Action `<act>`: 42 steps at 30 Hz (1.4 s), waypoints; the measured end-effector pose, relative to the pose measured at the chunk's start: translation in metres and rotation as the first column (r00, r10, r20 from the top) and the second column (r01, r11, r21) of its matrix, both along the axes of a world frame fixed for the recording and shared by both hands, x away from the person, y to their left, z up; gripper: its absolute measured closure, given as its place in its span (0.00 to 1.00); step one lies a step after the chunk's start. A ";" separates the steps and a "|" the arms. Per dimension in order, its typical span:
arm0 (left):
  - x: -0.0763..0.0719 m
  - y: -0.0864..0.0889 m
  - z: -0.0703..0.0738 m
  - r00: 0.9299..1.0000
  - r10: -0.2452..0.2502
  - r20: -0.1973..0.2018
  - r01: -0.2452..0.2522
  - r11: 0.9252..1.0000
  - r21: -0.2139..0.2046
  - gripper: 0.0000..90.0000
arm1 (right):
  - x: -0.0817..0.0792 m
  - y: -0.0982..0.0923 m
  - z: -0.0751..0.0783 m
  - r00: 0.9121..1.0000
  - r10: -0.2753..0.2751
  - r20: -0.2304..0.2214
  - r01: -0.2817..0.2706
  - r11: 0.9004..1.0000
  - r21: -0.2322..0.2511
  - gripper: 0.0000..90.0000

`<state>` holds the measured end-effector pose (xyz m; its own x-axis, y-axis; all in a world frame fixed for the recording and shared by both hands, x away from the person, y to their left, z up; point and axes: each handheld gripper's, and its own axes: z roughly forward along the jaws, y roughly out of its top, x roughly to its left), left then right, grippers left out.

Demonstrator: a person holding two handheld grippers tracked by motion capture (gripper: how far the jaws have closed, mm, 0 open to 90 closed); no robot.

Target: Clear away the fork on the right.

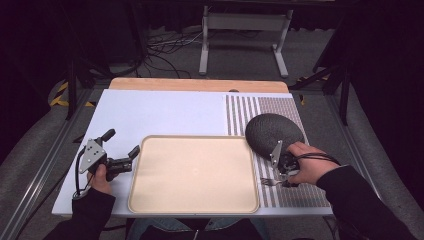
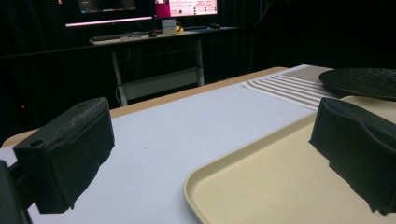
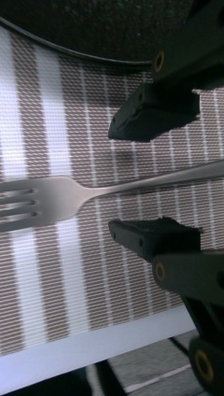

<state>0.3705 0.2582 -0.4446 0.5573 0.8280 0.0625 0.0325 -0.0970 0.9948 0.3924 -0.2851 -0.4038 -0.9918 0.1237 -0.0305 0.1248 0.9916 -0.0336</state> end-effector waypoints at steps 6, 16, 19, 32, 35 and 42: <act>0.000 0.000 0.000 1.000 0.004 0.000 -0.004 1.000 0.000 0.00 | 0.002 0.000 -0.004 0.999 0.035 -0.025 -0.037 0.998 -0.051 0.71; 0.000 -0.001 -0.001 1.000 0.003 -0.001 -0.003 1.000 0.004 0.00 | 0.004 0.002 -0.009 0.992 0.109 -0.058 -0.115 0.985 -0.126 0.89; 0.000 -0.001 -0.001 1.000 0.003 0.000 -0.003 1.000 0.005 0.00 | 0.005 0.002 -0.010 0.990 0.123 -0.062 -0.131 0.981 -0.141 0.93; 0.000 -0.001 -0.001 1.000 0.003 0.000 -0.003 1.000 0.005 0.00 | 0.004 0.003 -0.010 0.986 0.152 -0.063 -0.159 0.976 -0.146 0.94; 0.000 -0.001 -0.001 1.000 0.003 0.000 -0.003 1.000 0.004 0.00 | 0.004 0.003 -0.007 0.987 0.154 -0.053 -0.159 0.978 -0.137 0.94; 0.000 0.000 0.000 1.000 0.004 0.000 -0.004 1.000 0.005 0.00 | 0.005 0.003 0.011 0.995 0.100 -0.025 -0.102 0.991 -0.089 0.94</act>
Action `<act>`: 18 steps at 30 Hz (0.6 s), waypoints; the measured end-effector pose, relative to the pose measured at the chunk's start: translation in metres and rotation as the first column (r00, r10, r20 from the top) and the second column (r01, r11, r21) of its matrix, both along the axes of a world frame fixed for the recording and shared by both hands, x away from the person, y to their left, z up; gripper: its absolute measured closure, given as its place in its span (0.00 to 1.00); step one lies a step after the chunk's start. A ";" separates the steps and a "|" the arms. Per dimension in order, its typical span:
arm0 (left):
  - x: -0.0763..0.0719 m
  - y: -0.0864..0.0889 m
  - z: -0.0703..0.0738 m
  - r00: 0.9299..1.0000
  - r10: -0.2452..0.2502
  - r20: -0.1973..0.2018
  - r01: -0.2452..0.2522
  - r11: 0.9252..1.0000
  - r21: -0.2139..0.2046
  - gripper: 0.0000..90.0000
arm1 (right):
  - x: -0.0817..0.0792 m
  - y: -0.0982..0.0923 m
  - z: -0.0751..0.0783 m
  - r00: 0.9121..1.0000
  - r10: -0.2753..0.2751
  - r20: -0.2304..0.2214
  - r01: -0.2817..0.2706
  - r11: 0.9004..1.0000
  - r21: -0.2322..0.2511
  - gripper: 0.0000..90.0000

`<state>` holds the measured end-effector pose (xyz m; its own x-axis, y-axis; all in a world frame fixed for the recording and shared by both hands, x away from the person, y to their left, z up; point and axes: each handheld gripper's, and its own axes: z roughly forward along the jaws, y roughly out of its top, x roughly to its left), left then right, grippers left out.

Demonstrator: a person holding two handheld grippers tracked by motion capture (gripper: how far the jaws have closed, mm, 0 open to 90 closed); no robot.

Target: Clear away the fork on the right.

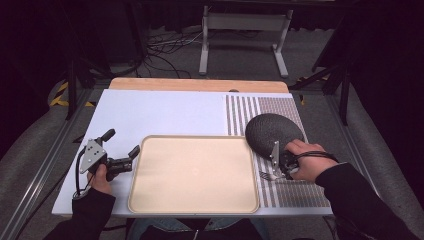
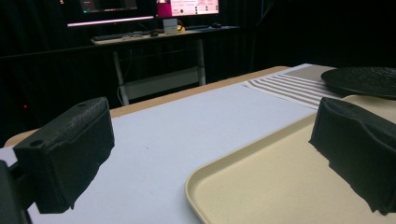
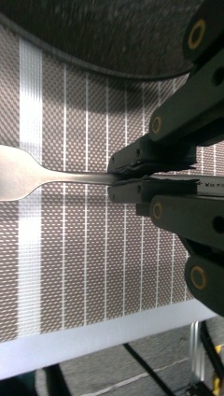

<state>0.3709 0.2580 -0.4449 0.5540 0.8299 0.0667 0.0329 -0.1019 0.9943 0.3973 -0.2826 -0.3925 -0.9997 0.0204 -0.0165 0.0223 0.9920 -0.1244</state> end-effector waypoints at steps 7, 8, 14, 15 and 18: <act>0.000 0.000 0.000 1.000 0.001 -0.001 -0.001 1.000 -0.002 0.00 | 0.001 -0.001 0.017 0.996 -0.071 0.053 0.067 0.996 0.058 0.94; 0.000 0.000 0.000 1.000 0.000 -0.001 0.000 1.000 -0.001 0.00 | 0.001 -0.001 0.018 0.996 -0.077 0.055 0.073 0.995 0.071 0.94; 0.000 0.000 0.000 1.000 0.001 -0.001 -0.001 1.000 0.000 0.00 | 0.002 -0.002 0.030 0.990 -0.117 0.083 0.106 0.986 0.127 0.94; 0.000 0.000 0.000 1.000 0.001 -0.001 -0.001 1.000 -0.001 0.00 | 0.003 -0.003 0.031 0.989 -0.123 0.086 0.111 0.984 0.138 0.94; 0.000 0.000 0.000 1.000 0.001 -0.001 -0.001 1.000 -0.001 0.00 | 0.003 -0.003 0.037 0.985 -0.148 0.093 0.129 0.974 0.186 0.94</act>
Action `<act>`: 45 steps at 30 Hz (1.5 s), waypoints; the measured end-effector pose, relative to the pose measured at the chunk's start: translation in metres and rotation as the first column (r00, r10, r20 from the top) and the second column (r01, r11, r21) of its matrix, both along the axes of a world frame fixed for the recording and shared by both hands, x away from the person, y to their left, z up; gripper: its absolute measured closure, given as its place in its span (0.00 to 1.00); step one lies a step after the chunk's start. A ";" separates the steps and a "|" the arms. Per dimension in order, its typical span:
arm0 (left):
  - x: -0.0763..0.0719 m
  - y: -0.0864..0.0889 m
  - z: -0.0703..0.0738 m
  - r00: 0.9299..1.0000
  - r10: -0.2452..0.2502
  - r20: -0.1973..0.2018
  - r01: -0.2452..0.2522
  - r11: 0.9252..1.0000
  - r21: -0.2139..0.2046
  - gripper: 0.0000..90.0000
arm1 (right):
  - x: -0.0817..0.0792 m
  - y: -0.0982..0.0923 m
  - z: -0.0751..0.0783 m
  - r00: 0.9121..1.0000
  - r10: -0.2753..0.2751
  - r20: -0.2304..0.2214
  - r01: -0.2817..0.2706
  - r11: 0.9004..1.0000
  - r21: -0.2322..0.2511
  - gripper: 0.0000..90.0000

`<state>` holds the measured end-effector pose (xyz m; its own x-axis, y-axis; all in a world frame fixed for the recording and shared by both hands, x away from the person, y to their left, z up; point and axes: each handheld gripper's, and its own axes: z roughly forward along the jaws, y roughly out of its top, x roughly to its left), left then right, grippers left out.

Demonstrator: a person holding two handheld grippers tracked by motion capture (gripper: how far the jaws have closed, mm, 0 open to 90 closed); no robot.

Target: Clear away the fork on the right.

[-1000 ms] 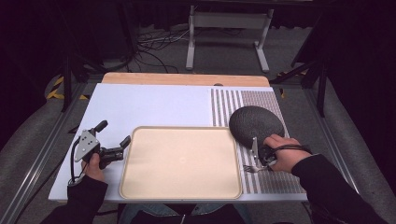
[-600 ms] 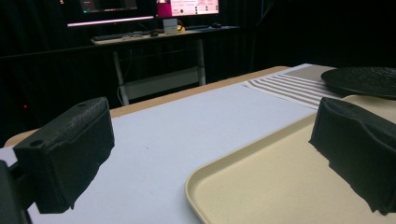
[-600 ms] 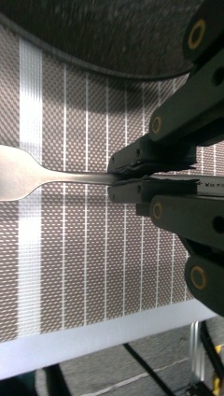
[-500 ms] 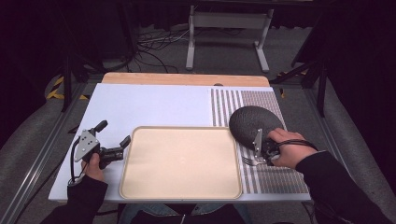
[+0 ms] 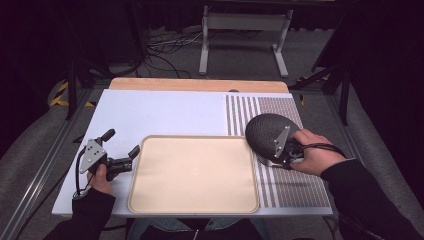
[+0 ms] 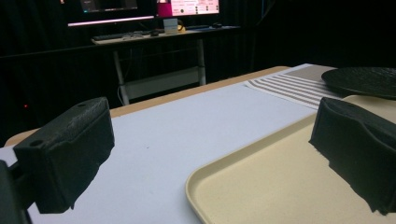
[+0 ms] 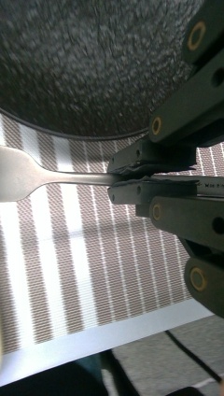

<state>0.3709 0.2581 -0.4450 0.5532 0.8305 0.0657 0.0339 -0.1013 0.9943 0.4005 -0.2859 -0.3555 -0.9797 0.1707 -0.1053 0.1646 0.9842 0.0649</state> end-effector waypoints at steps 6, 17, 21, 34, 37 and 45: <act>0.000 0.000 0.000 1.000 0.000 0.001 0.000 1.000 0.001 0.00 | -0.001 0.003 0.008 0.997 -0.081 0.013 0.079 0.988 0.131 0.94; 0.000 0.000 0.000 1.000 0.000 0.001 0.000 1.000 0.001 0.00 | 0.003 0.014 0.021 0.974 -0.225 0.003 0.216 0.939 0.267 0.94; 0.000 0.000 0.000 1.000 0.001 0.003 -0.001 1.000 0.000 0.00 | 0.004 0.020 0.023 0.966 -0.260 -0.008 0.251 0.925 0.285 0.94; 0.000 0.000 0.000 1.000 0.002 0.003 -0.002 1.000 -0.002 0.00 | 0.007 0.038 0.030 0.916 -0.390 -0.097 0.396 0.834 0.384 0.94; 0.000 0.000 0.000 1.000 0.002 0.004 -0.002 1.000 -0.003 0.00 | 0.007 0.040 0.031 0.911 -0.400 -0.104 0.407 0.827 0.389 0.94; 0.000 0.000 0.000 1.000 0.002 0.003 -0.002 1.000 -0.003 0.00 | 0.009 0.052 0.031 0.897 -0.418 -0.142 0.437 0.797 0.418 0.94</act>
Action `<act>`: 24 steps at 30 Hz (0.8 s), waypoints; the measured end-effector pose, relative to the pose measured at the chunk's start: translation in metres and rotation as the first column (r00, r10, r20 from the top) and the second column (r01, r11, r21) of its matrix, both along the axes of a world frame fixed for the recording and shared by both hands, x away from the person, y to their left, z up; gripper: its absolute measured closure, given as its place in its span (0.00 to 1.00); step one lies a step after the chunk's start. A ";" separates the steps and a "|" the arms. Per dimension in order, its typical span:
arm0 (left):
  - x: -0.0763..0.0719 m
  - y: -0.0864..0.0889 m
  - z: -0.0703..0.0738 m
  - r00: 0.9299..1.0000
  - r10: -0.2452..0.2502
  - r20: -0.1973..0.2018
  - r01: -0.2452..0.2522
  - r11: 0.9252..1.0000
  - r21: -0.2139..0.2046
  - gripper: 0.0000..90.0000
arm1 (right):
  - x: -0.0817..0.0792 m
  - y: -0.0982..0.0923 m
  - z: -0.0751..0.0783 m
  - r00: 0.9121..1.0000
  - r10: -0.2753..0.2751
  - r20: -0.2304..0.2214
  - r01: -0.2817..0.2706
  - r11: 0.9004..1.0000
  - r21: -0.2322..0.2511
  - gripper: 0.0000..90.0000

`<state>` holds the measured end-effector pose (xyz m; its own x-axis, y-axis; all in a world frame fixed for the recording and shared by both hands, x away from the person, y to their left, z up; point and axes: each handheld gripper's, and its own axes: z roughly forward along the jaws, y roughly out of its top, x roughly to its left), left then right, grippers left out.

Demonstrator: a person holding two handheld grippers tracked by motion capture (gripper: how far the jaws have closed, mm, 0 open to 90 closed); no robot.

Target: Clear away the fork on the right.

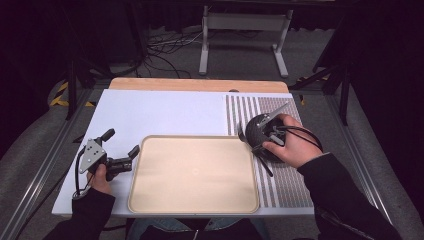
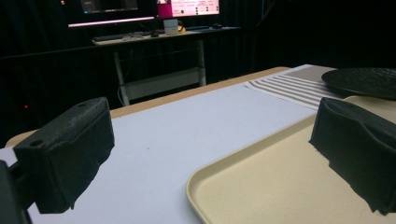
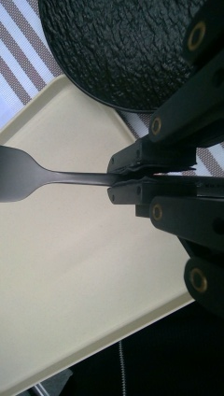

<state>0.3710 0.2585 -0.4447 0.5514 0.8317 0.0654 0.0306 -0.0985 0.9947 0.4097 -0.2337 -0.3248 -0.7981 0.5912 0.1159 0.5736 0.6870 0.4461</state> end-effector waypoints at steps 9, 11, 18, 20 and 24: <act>0.000 0.000 0.000 1.000 0.002 0.000 -0.002 1.000 0.002 0.00 | 0.002 0.014 -0.003 1.000 -0.022 -0.018 0.022 1.000 0.009 0.94; 0.000 0.000 0.000 1.000 -0.001 0.001 0.001 1.000 0.002 0.00 | 0.003 0.019 -0.003 1.000 -0.016 -0.022 0.016 1.000 0.007 0.94; 0.000 0.000 0.000 1.000 0.001 0.000 -0.001 1.000 -0.002 0.00 | 0.005 0.036 -0.006 0.999 -0.001 -0.040 0.001 1.000 -0.001 0.94; 0.000 0.001 0.000 1.000 0.001 0.000 -0.001 1.000 -0.003 0.00 | 0.005 0.040 -0.008 0.999 0.003 -0.045 -0.004 1.000 -0.002 0.94; 0.000 0.001 0.000 1.000 0.000 0.000 0.000 1.000 -0.004 0.00 | 0.006 0.048 -0.010 0.998 0.010 -0.055 -0.010 1.000 0.000 0.94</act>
